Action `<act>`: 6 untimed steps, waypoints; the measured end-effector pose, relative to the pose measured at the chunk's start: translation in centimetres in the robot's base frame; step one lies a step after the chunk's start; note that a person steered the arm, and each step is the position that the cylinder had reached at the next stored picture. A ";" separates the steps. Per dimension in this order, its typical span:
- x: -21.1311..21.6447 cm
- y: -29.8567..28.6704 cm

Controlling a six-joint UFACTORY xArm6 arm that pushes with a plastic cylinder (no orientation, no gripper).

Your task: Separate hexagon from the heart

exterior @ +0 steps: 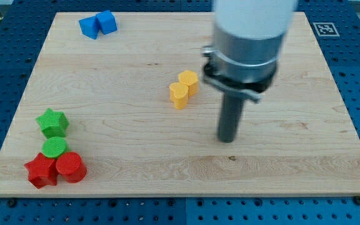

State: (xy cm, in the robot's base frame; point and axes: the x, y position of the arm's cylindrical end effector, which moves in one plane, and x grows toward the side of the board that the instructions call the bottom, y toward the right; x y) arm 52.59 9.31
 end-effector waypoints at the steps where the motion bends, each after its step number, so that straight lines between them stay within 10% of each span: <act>1: -4.8 1.6; 3: -13.0 0.1; 6: -6.2 -9.7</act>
